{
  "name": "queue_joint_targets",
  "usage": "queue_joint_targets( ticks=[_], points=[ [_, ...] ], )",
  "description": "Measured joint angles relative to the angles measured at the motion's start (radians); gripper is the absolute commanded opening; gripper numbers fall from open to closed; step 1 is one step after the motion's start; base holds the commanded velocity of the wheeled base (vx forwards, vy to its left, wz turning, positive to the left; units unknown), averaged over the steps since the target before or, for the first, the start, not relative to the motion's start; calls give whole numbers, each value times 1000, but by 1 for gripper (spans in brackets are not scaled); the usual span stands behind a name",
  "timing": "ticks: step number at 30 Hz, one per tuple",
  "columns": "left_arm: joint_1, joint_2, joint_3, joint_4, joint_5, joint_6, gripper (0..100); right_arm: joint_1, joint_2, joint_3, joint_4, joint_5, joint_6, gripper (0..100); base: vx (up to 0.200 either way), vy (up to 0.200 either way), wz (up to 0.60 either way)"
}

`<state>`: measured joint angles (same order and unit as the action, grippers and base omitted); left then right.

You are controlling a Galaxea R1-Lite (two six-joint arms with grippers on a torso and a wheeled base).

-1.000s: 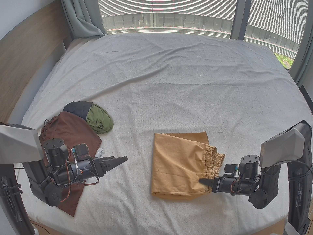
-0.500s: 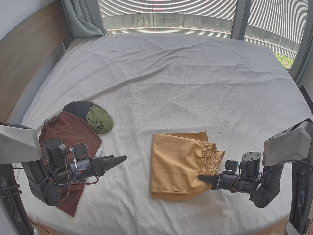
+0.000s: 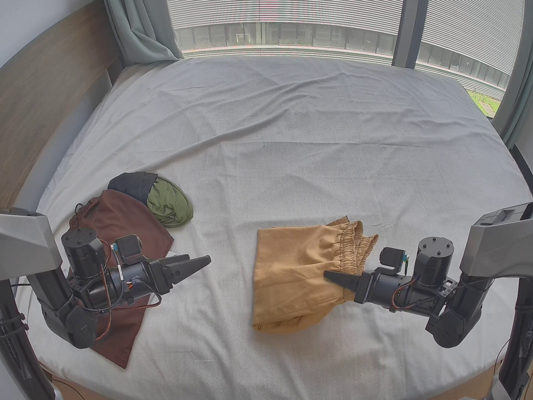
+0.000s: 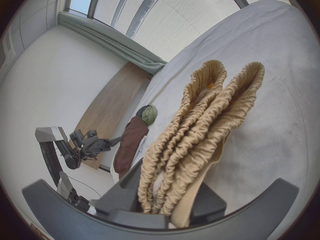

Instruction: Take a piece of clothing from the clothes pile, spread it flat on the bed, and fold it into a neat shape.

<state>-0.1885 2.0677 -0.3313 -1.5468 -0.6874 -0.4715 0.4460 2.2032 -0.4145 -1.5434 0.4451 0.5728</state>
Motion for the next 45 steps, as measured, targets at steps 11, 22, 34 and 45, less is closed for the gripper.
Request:
queue_joint_targets(
  ticks=[11, 22, 34, 45],
  points=[
    [1, -10, -3, 0, 0, 0, 100, 18, -67, -82, 2, 21, 72, 0, 0, 0, 0],
    [3, -14, -3, 0, 0, -1, 100, 10, -100, -189, 4, 35, 150, 0, 0, 0, 0],
    [3, -41, 1, 1, -1, -6, 100, 2, -104, -289, 5, 77, 182, 0, 0, 0, 0],
    [11, -43, -1, 1, -1, -6, 100, -42, -90, -375, 10, 126, 191, 0, 0, 0, 0]
  ],
)
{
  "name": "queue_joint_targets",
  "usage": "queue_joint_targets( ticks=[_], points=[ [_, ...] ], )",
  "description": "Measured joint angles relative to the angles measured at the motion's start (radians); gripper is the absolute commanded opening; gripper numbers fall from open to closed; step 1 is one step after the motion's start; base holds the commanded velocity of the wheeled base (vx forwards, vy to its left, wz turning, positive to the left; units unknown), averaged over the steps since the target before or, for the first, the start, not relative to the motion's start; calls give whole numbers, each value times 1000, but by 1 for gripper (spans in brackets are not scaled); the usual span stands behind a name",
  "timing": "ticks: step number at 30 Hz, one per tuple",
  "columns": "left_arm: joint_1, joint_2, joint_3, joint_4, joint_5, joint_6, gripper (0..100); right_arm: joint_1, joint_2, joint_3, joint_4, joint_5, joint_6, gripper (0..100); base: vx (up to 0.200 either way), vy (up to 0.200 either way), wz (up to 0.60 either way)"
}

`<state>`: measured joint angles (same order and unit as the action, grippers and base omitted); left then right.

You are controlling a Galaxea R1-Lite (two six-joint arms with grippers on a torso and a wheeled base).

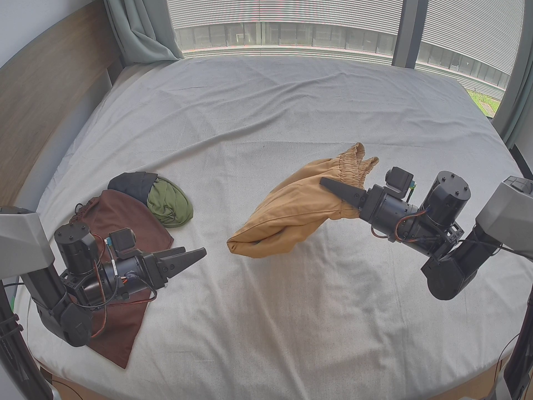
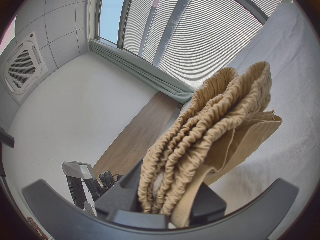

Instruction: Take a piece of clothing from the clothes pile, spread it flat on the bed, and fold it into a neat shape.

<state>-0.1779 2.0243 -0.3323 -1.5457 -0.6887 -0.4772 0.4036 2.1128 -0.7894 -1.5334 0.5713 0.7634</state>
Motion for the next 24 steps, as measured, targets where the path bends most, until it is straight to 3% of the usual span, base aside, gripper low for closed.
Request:
queue_joint_targets(
  ticks=[14, 24],
  points=[
    [6, 4, -3, 0, -1, 0, 100, -26, 82, -195, 11, 3, 31, 0, 0, 0, 0],
    [4, 8, -3, 0, -1, 1, 100, -34, 166, -392, 107, 4, 56, 0, 0, 0, 0]
  ],
)
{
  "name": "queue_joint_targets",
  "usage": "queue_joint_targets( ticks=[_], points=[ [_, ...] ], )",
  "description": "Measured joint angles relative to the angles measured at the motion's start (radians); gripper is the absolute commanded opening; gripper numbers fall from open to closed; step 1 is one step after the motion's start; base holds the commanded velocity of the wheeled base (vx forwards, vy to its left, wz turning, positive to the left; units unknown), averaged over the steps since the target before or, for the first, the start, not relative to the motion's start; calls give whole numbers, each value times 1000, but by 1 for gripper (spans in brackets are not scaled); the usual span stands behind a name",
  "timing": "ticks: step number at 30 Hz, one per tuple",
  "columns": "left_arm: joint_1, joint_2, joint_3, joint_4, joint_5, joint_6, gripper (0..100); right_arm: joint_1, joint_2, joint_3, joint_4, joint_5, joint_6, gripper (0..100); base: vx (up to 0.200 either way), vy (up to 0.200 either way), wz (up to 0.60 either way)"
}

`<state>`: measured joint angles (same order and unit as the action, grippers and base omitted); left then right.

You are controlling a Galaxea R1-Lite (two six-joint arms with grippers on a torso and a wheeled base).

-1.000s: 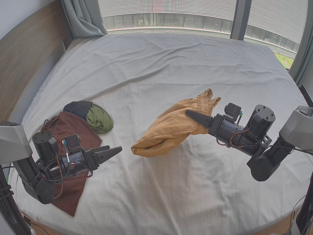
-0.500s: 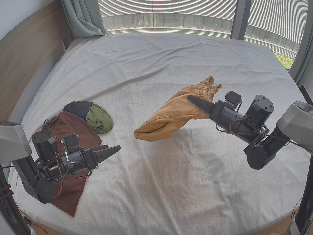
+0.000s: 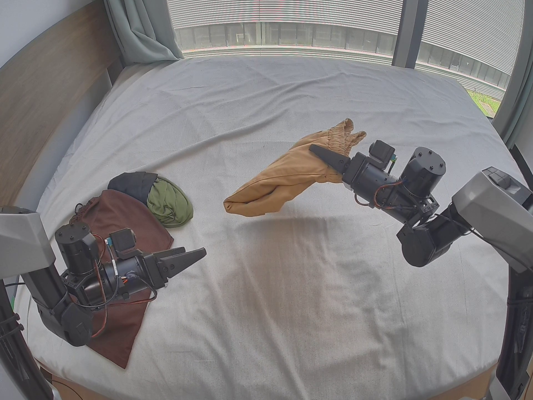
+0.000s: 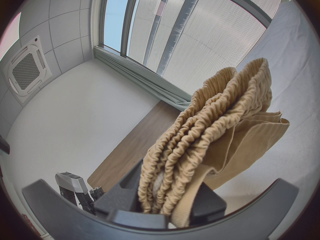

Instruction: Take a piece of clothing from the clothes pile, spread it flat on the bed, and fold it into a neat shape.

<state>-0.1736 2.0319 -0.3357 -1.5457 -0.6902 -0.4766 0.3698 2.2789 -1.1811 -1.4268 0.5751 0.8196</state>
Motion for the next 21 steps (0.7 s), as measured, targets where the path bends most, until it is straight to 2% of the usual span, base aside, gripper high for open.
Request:
queue_joint_targets(
  ticks=[9, 21],
  points=[
    [2, 1, 1, 0, -4, 0, 100, -8, 68, -175, 100, -1, 16, 0, 0, 0, 0],
    [3, 7, 0, 0, -8, -1, 100, -48, 155, -235, 110, -2, 42, 0, 0, 0, 0]
  ],
)
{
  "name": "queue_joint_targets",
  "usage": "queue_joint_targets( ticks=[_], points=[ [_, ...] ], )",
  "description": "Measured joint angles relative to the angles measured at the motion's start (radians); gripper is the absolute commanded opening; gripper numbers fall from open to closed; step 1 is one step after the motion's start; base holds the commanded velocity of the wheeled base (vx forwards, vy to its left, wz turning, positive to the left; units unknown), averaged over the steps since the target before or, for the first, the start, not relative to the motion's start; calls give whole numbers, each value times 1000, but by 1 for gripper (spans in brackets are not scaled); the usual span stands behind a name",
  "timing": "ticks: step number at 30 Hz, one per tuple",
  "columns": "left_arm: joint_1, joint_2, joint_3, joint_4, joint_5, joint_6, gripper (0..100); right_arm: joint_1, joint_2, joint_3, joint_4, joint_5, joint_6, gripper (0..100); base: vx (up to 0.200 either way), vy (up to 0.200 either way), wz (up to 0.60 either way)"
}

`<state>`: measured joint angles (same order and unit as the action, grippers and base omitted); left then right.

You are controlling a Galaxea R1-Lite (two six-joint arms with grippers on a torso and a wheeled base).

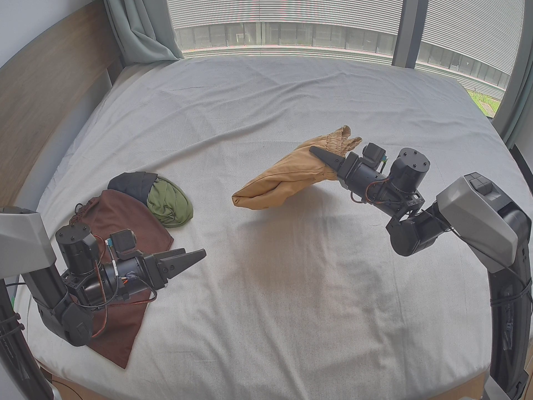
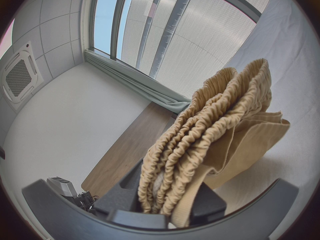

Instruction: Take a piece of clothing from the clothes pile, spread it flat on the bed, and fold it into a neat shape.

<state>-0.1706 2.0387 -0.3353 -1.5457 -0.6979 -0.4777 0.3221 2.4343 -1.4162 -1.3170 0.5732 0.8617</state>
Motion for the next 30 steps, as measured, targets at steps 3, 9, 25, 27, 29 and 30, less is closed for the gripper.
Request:
queue_joint_targets(
  ticks=[3, 9, 25, 27, 29, 30],
  points=[
    [0, 0, 0, 0, 0, 0, 100, -3, 24, 0, -6, 0, 1, 0, 0, 0, 0],
    [0, 5, 0, 0, -1, 0, 100, -7, 54, -3, 0, 0, 0, 0, 0, 0, 0],
    [-1, 9, 3, 0, -3, 1, 100, -13, 64, -207, 109, 0, 1, 0, 0, 0, 0],
    [-1, 10, 4, 0, -6, 1, 100, -13, 67, -235, 128, 0, 2, 0, 0, 0, 0],
    [-1, 12, 5, 0, -10, 1, 100, -13, 71, -259, 141, -1, 2, 0, 0, 0, 0],
    [-1, 13, 6, 0, -11, 1, 100, -13, 76, -277, 149, -1, 2, 0, 0, 0, 0]
  ],
)
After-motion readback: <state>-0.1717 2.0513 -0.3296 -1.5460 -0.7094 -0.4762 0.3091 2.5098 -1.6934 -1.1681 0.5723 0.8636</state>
